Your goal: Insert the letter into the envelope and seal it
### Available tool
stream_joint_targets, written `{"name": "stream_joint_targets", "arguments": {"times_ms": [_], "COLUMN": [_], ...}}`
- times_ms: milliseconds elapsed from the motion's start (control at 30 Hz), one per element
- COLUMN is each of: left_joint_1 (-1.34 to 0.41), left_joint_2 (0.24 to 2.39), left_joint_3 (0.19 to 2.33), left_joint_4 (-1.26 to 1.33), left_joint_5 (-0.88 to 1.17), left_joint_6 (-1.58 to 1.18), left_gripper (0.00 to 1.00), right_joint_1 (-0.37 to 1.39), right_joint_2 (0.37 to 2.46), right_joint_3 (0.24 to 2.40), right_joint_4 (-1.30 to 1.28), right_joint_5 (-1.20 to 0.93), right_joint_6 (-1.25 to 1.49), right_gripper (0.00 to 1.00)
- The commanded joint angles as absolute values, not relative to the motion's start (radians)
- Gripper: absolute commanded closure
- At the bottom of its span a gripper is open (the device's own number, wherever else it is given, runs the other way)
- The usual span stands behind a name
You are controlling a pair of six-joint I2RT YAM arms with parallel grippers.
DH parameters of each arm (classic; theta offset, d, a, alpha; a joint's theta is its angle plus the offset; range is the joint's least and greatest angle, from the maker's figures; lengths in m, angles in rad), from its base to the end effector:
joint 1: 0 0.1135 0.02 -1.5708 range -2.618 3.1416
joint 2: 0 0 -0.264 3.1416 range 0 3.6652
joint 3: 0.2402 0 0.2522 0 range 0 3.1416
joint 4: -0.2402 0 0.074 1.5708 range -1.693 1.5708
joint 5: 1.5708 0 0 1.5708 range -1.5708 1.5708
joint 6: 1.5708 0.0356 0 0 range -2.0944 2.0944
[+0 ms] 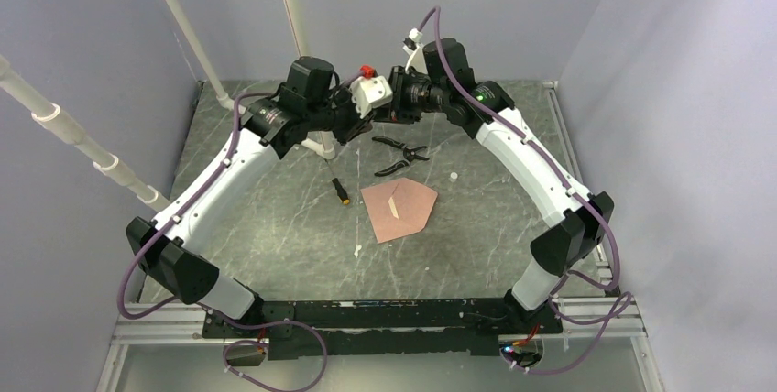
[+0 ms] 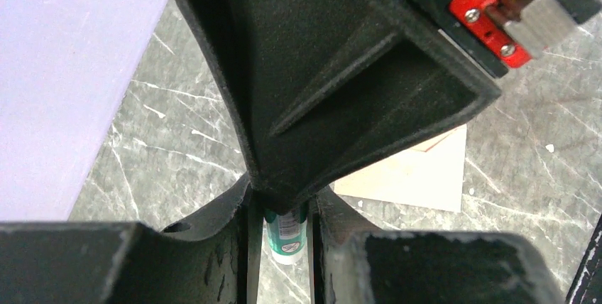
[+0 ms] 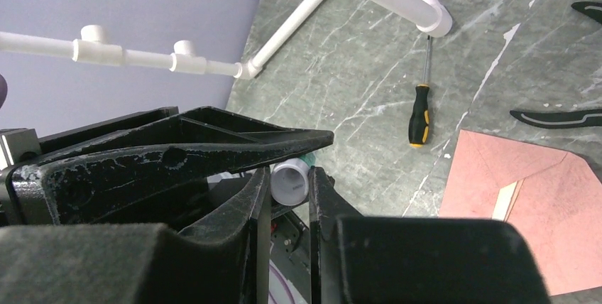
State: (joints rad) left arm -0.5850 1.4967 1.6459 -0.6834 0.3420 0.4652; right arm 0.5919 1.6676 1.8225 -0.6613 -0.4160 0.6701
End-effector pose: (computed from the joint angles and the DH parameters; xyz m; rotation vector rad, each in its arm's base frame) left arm 0.2655 -0.1902 0.4178 1.2257 1.7051 -0.4316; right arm 0.3003 0.2192 0.4216 -0.1908 2.2518 1.1613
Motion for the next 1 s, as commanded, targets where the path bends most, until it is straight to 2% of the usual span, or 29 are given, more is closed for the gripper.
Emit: {"name": "stream_joint_targets", "arguments": {"times_ms": [0, 133, 533, 767, 967], "left_joint_1": [-0.594, -0.592, -0.557, -0.554, -0.554], "left_joint_2": [1.466, 1.467, 1.459, 1.468, 1.466], "left_joint_3": [1.662, 1.645, 1.617, 1.612, 1.597], "left_joint_4": [-0.599, -0.629, -0.63, -0.6, -0.591], "left_joint_5": [0.299, 0.293, 0.373, 0.473, 0.507], "left_joint_6": [0.421, 0.391, 0.355, 0.346, 0.367], "left_gripper": [0.73, 0.57, 0.49, 0.56, 0.71], "right_joint_1": [0.587, 0.567, 0.526, 0.525, 0.52], "right_joint_2": [1.636, 1.604, 1.551, 1.551, 1.546], "right_joint_3": [1.841, 1.808, 1.753, 1.734, 1.728], "right_joint_4": [-0.706, -0.704, -0.676, -0.641, -0.619], "right_joint_5": [-0.395, -0.406, -0.473, -0.531, -0.559], "right_joint_6": [0.69, 0.702, 0.709, 0.716, 0.719], "right_gripper": [1.0, 1.0, 1.0, 1.0, 1.0]}}
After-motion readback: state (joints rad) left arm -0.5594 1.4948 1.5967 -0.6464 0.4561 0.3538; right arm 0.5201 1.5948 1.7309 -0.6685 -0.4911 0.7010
